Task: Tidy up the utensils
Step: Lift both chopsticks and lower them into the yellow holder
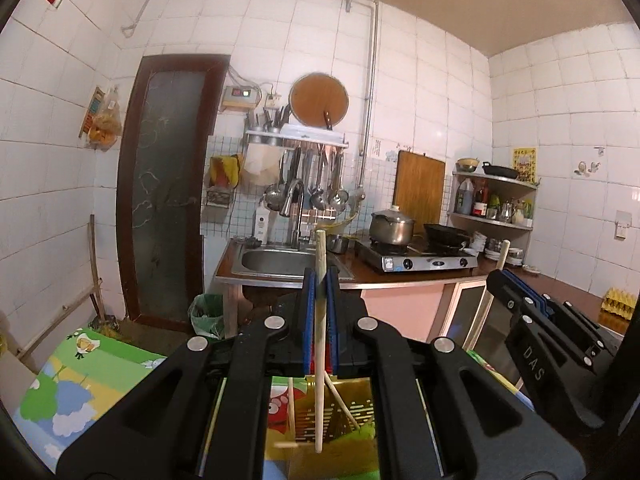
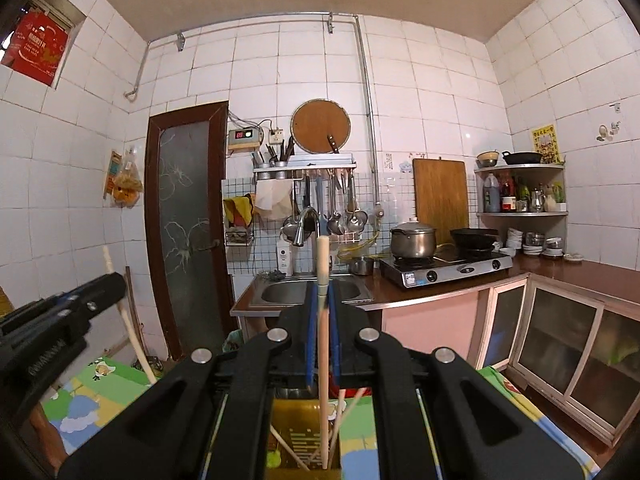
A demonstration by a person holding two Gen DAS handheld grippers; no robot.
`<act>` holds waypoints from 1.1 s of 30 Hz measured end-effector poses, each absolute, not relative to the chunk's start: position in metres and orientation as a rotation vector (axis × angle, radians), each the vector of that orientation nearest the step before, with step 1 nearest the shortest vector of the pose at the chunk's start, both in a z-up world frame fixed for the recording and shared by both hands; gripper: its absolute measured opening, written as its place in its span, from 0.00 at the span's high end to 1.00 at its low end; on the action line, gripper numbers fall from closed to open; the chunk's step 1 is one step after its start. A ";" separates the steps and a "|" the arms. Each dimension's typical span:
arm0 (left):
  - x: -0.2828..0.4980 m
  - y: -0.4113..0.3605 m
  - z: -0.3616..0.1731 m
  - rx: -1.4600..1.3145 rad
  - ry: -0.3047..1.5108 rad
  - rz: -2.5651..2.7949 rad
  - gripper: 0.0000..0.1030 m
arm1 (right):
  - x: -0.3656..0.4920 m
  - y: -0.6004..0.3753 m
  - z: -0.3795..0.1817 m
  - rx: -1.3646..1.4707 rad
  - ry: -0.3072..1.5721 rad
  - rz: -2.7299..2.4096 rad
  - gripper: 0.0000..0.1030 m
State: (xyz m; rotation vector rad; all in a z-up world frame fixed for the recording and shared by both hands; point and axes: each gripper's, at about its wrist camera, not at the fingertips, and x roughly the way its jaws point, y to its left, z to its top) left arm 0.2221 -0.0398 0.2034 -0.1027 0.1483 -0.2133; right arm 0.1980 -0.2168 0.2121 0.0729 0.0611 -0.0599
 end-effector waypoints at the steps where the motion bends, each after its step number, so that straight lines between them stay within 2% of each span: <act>1: 0.232 -0.043 0.197 -0.101 0.164 -0.212 0.95 | 0.205 -0.216 0.206 0.072 0.069 -0.057 0.94; 13: 0.303 -0.047 0.115 -0.103 0.328 -0.171 0.95 | 0.269 -0.234 0.119 0.087 0.277 -0.058 0.94; 16: 0.300 -0.041 0.119 -0.125 0.326 -0.180 0.95 | 0.271 -0.237 0.111 0.092 0.295 -0.060 0.94; 27: 0.253 -0.041 0.183 -0.129 0.129 -0.208 0.95 | 0.263 -0.233 0.123 0.085 0.272 -0.050 0.94; 33: 0.270 -0.059 0.187 -0.078 0.086 -0.170 0.95 | 0.261 -0.239 0.127 0.097 0.278 -0.048 0.94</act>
